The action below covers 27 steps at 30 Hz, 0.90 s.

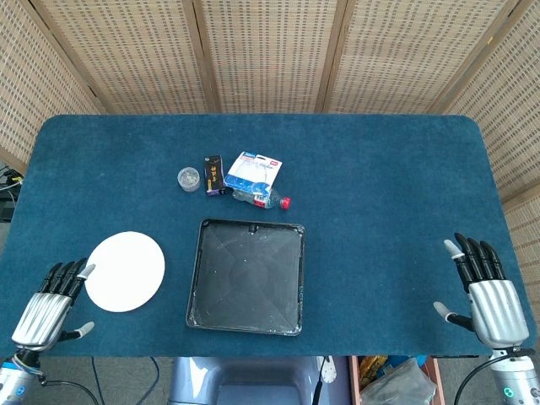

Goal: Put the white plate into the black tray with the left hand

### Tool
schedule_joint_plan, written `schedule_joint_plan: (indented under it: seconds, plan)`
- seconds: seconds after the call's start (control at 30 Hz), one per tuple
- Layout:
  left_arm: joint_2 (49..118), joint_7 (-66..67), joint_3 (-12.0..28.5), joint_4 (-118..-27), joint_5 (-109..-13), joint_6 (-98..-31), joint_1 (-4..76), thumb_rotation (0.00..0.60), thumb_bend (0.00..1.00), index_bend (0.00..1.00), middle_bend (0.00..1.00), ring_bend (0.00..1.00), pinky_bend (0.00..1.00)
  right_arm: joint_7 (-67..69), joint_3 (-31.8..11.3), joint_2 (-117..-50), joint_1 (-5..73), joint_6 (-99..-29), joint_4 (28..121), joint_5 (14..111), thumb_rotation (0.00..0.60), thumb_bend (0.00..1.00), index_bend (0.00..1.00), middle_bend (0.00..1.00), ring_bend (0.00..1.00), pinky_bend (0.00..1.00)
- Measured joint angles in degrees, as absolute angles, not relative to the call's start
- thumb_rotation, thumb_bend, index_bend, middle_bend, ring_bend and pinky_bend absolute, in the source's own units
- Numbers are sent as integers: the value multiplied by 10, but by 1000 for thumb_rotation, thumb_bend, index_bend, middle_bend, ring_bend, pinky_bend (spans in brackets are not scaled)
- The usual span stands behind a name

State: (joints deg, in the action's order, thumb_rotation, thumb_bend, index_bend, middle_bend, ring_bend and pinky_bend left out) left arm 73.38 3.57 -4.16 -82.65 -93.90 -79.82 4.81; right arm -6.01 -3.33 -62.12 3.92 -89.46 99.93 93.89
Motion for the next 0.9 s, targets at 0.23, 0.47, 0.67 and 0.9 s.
schedule_joint_plan:
  seconds: [0.23, 0.47, 0.67, 0.9]
  plan:
    - [822, -41, -48, -700, -945, -776, 63, 600, 0, 0, 0, 0, 0, -51, -34, -617, 40, -895, 1001, 938, 600, 0, 0, 0, 0, 0]
    - [865, -73, -46, -639, -942, -755, 82, 600, 1, 0, 0, 0, 0, -37, -35, -611, 41, -893, 1003, 933, 600, 0, 0, 0, 0, 0]
    - [886, -69, -41, -611, -932, -742, 93, 600, 106, 14, 0, 0, 0, -28, -36, -606, 41, -892, 1004, 930, 600, 0, 0, 0, 0, 0]
    - [896, -80, -42, -594, -927, -741, 97, 600, 186, 63, 0, 0, 0, -24, -35, -603, 42, -889, 1004, 929, 600, 0, 0, 0, 0, 0]
